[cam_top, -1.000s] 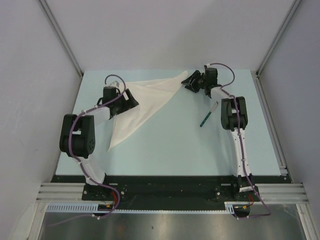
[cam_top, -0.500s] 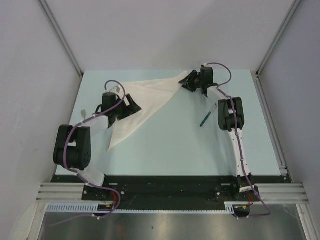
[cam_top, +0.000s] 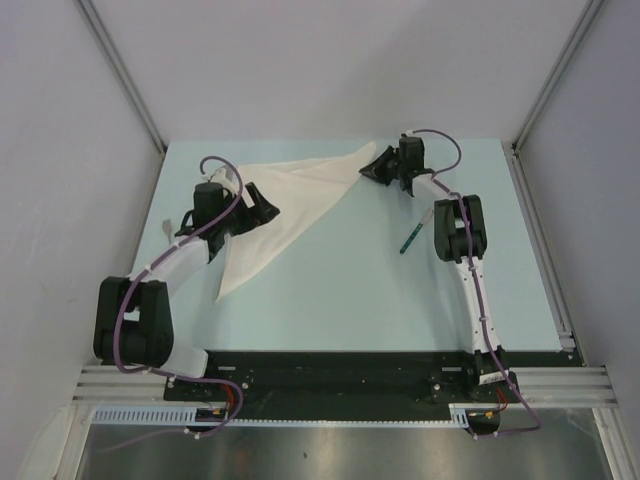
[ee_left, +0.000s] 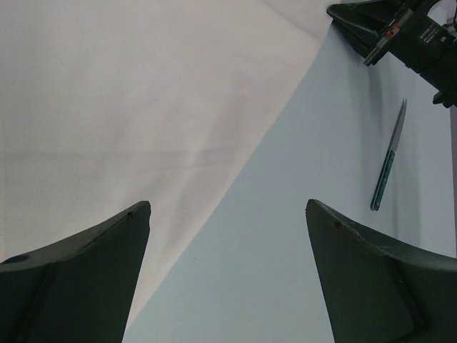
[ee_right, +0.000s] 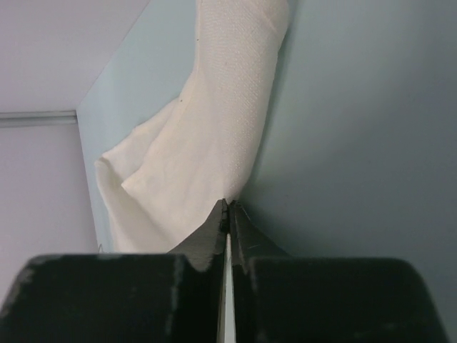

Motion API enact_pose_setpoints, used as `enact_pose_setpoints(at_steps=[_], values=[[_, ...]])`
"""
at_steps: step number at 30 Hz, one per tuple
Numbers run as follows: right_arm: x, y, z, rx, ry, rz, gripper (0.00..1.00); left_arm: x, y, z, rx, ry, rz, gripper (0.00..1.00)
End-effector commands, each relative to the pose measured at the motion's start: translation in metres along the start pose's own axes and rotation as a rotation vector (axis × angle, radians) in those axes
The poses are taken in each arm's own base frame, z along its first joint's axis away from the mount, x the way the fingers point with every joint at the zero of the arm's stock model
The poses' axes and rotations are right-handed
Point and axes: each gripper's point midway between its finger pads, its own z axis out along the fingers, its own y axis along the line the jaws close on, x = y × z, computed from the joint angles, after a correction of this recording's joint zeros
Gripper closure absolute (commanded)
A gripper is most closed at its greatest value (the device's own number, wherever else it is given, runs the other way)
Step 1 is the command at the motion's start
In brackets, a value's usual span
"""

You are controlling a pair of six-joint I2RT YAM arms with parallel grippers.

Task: Fold the napkin, place the utensils inside, and roll it up
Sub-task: Fold the napkin

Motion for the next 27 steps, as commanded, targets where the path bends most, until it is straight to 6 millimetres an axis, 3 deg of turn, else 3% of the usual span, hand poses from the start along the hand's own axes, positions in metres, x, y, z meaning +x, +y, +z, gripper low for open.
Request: enact_pose_setpoints(at_steps=[1, 2, 3, 5, 6, 7, 8, 9, 10, 12, 15, 16, 17, 22, 23, 24, 26, 27], values=[[0.020, -0.029, 0.008, 0.033, 0.046, 0.042, 1.00, 0.003, 0.000, -0.008, -0.008, -0.005, 0.018, 0.06], [0.024, -0.033, 0.007, 0.033, 0.054, 0.047, 1.00, 0.005, 0.000, -0.009, -0.004, -0.003, 0.014, 0.06], [0.016, -0.022, 0.002, 0.008, 0.032, 0.032, 1.00, 0.005, -0.001, -0.010, -0.002, -0.006, 0.015, 0.06], [0.012, -0.017, -0.006, 0.010, 0.003, 0.017, 1.00, 0.006, 0.000, -0.013, -0.005, -0.009, 0.017, 0.06], [0.021, -0.028, -0.011, 0.035, 0.004, 0.020, 1.00, 0.005, 0.000, -0.016, -0.007, -0.017, 0.020, 0.06], [0.011, -0.012, -0.024, 0.022, -0.024, 0.000, 1.00, 0.005, 0.000, -0.017, -0.009, -0.018, 0.023, 0.06], [0.008, -0.014, -0.031, 0.040, -0.051, 0.000, 1.00, 0.007, 0.001, -0.018, -0.014, -0.019, 0.029, 0.06], [0.025, -0.035, -0.040, 0.078, -0.039, 0.018, 1.00, 0.005, 0.002, -0.020, -0.018, -0.029, 0.029, 0.06], [0.014, -0.013, -0.056, 0.051, -0.077, 0.005, 1.00, 0.006, 0.002, -0.022, -0.020, -0.030, 0.030, 0.06], [0.012, -0.018, -0.074, 0.065, -0.124, 0.008, 1.00, 0.009, 0.003, -0.023, -0.019, -0.031, 0.029, 0.06], [0.024, -0.031, -0.109, 0.117, -0.142, 0.014, 1.00, 0.013, 0.002, -0.026, -0.007, -0.027, 0.022, 0.06], [0.041, -0.049, -0.118, 0.161, -0.117, 0.029, 1.00, 0.012, -0.001, -0.029, 0.001, -0.033, 0.023, 0.06], [0.038, -0.039, -0.130, 0.151, -0.135, 0.016, 1.00, 0.015, 0.000, -0.030, 0.003, -0.029, 0.023, 0.06], [0.062, -0.058, -0.176, 0.238, -0.152, 0.021, 1.00, 0.022, 0.000, -0.041, 0.005, -0.020, 0.032, 0.06], [0.073, -0.073, -0.187, 0.288, -0.152, 0.030, 1.00, 0.025, 0.001, -0.044, 0.001, -0.019, 0.035, 0.05], [0.069, -0.064, -0.199, 0.285, -0.178, 0.018, 1.00, 0.026, 0.002, -0.046, -0.003, -0.020, 0.037, 0.05], [0.072, -0.066, -0.211, 0.305, -0.184, -0.001, 1.00, 0.030, 0.006, -0.048, -0.018, -0.017, 0.034, 0.05], [0.071, -0.059, -0.219, 0.301, -0.183, -0.028, 0.87, 0.031, 0.007, -0.049, -0.020, -0.020, 0.032, 0.05]])
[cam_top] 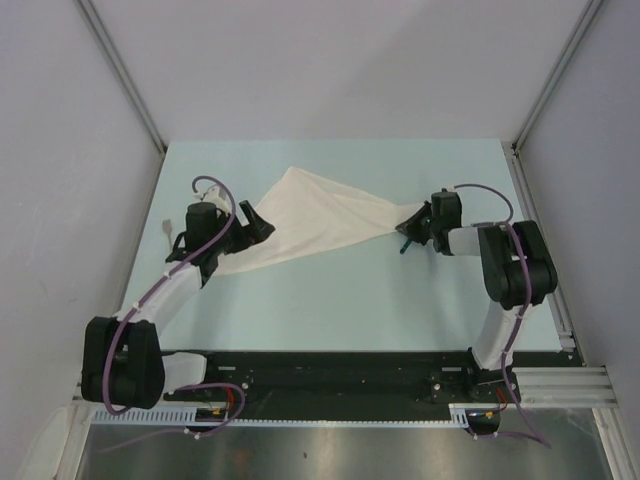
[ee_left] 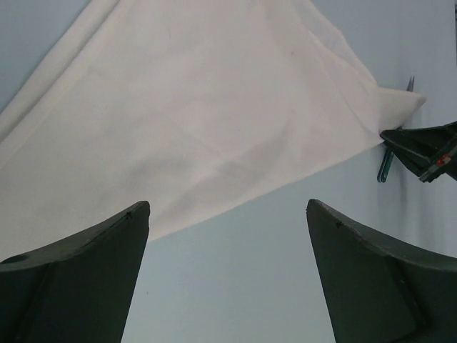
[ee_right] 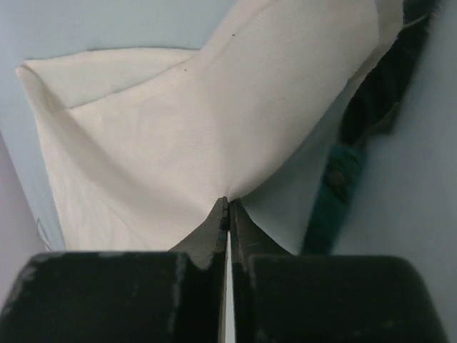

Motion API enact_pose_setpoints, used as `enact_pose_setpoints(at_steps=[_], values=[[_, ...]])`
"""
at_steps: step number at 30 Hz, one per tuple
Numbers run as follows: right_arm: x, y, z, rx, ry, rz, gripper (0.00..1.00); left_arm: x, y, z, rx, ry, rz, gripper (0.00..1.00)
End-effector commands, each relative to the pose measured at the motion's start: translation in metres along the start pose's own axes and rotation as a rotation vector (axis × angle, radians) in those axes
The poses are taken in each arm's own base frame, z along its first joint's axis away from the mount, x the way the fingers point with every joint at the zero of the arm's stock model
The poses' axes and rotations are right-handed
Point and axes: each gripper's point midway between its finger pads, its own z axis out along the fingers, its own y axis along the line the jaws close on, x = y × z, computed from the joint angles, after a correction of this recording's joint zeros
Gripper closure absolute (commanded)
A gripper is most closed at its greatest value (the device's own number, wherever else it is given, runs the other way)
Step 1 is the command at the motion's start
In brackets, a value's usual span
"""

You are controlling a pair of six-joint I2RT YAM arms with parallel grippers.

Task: Fold the napkin, place the utensils inside, and roll it up
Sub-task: Fold the napkin

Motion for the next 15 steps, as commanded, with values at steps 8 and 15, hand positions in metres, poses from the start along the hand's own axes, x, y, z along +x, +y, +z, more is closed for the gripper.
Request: enact_pose_setpoints(at_steps=[8, 15], values=[[-0.027, 0.082, -0.060, -0.237, 0.058, -0.464, 0.41, -0.010, -0.009, 0.011, 0.035, -0.041, -0.012, 0.05], [-0.057, 0.092, -0.027, -0.220, 0.120, -0.726, 0.37, 0.004, 0.006, 0.052, 0.006, 0.030, -0.032, 0.05]])
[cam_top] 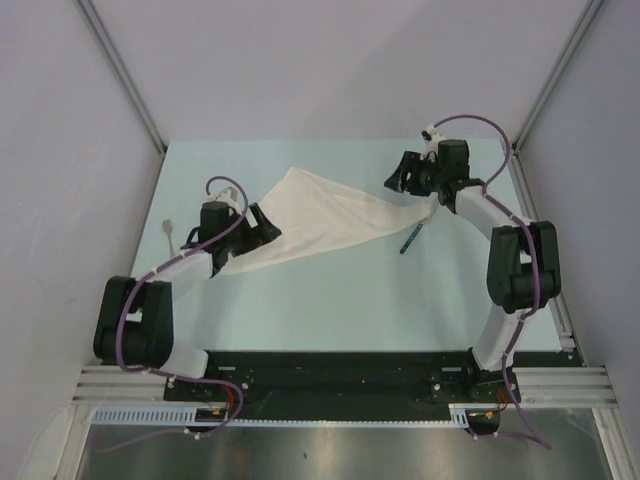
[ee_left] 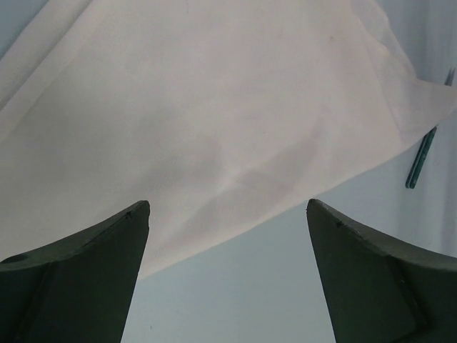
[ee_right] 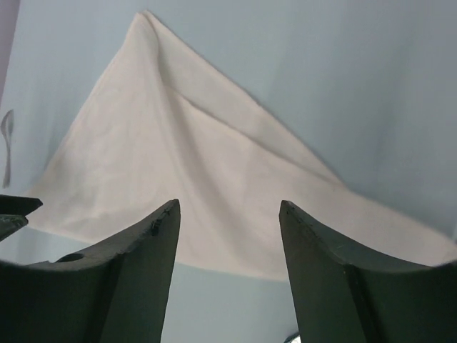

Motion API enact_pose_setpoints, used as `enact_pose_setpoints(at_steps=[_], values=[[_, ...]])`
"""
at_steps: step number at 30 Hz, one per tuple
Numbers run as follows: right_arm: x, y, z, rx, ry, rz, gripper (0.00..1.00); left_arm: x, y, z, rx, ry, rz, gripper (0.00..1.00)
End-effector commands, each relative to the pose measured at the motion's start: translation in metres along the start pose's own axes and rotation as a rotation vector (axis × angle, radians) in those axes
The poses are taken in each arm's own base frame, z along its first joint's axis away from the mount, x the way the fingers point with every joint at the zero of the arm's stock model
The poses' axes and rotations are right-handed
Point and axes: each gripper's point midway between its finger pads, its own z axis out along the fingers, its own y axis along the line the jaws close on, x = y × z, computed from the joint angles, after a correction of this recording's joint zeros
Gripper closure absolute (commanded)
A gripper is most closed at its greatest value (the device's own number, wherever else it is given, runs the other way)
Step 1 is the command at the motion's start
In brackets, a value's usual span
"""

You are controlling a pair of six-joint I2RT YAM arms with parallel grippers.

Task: Fold the napkin, place the utensils inside, and roll it up
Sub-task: Fold the napkin

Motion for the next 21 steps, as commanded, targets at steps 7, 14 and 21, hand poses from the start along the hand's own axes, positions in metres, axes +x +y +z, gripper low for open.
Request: enact_pose_setpoints(at_steps=[7, 14, 21], values=[[0.002, -0.060, 0.048, 0.113, 0.159, -0.249, 0.30, -0.006, 0.012, 0.034, -0.029, -0.012, 0.002, 0.05], [0.022, -0.088, 0.044, 0.147, 0.257, -0.335, 0.30, 0.004, 0.036, 0.045, -0.095, 0.005, 0.026, 0.05], [0.026, -0.096, 0.037, 0.170, 0.248, -0.361, 0.30, 0.011, 0.047, 0.047, -0.117, 0.017, 0.016, 0.05]])
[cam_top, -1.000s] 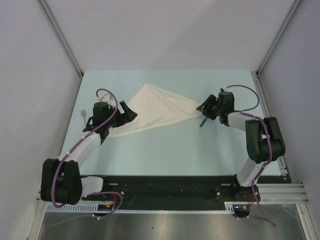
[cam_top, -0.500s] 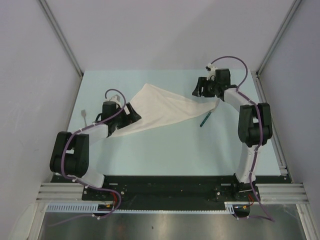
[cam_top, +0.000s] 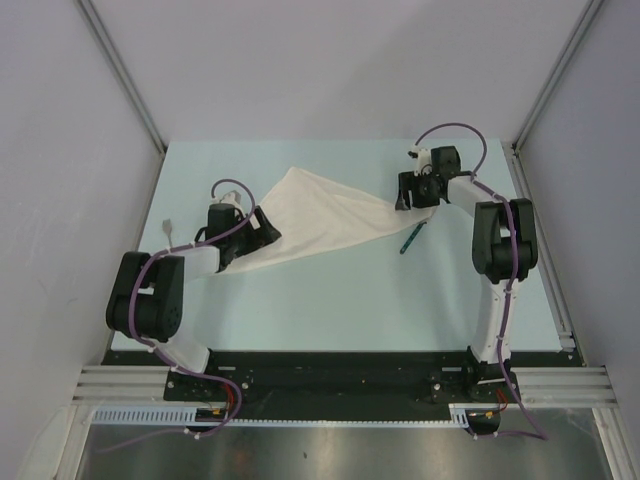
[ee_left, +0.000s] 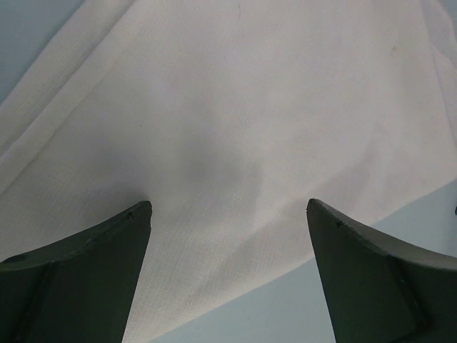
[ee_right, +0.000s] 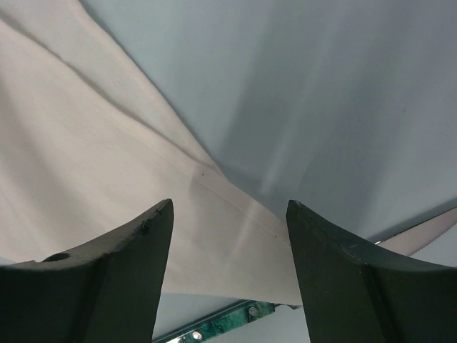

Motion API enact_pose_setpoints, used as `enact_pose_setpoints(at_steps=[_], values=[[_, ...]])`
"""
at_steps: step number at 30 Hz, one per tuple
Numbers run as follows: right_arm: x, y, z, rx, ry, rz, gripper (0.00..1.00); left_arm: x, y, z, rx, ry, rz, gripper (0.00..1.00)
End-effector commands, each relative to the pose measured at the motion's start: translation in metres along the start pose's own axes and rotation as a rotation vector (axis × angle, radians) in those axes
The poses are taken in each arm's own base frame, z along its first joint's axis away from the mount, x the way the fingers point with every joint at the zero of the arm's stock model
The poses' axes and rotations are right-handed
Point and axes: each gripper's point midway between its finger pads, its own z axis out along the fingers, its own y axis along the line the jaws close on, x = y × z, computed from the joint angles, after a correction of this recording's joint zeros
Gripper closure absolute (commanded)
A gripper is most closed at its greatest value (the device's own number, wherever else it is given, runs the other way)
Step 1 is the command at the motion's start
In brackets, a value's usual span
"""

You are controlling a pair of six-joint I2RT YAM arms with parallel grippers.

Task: Fold the napkin, place the utensils inside, and roll it up
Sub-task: Fold the napkin

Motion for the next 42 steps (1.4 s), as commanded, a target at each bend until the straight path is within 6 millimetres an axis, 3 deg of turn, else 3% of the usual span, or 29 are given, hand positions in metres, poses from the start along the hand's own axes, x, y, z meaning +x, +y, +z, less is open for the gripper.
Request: enact_pose_setpoints(at_steps=[1, 11, 19, 25, 26, 31, 37, 42], values=[[-0.011, -0.006, -0.013, 0.040, -0.038, -0.065, 0.30, -0.001, 0.011, 0.005, -0.031, -0.007, 0.012, 0.05], [-0.013, -0.026, -0.013, 0.089, -0.046, -0.101, 0.30, 0.000, 0.016, 0.000, -0.041, -0.013, 0.005, 0.04], [-0.011, -0.020, -0.017, 0.036, -0.036, -0.097, 0.34, -0.001, 0.018, 0.001, -0.039, -0.011, -0.006, 0.04], [-0.007, -0.020, -0.021, 0.020, -0.028, -0.080, 0.56, -0.001, 0.020, 0.000, -0.032, -0.010, -0.021, 0.04], [-0.006, -0.021, -0.022, 0.018, -0.026, -0.075, 0.64, 0.000, 0.021, 0.000, -0.033, -0.008, -0.024, 0.04], [-0.005, -0.022, -0.025, 0.009, -0.027, -0.062, 0.76, -0.001, 0.022, 0.000, -0.036, -0.008, -0.034, 0.04], [-0.005, -0.024, -0.030, 0.010, -0.032, -0.054, 1.00, 0.001, 0.027, 0.001, -0.054, 0.002, -0.059, 0.04], [-0.011, -0.024, -0.035, 0.030, -0.053, -0.040, 1.00, 0.002, 0.029, 0.000, -0.058, 0.005, -0.074, 0.05]])
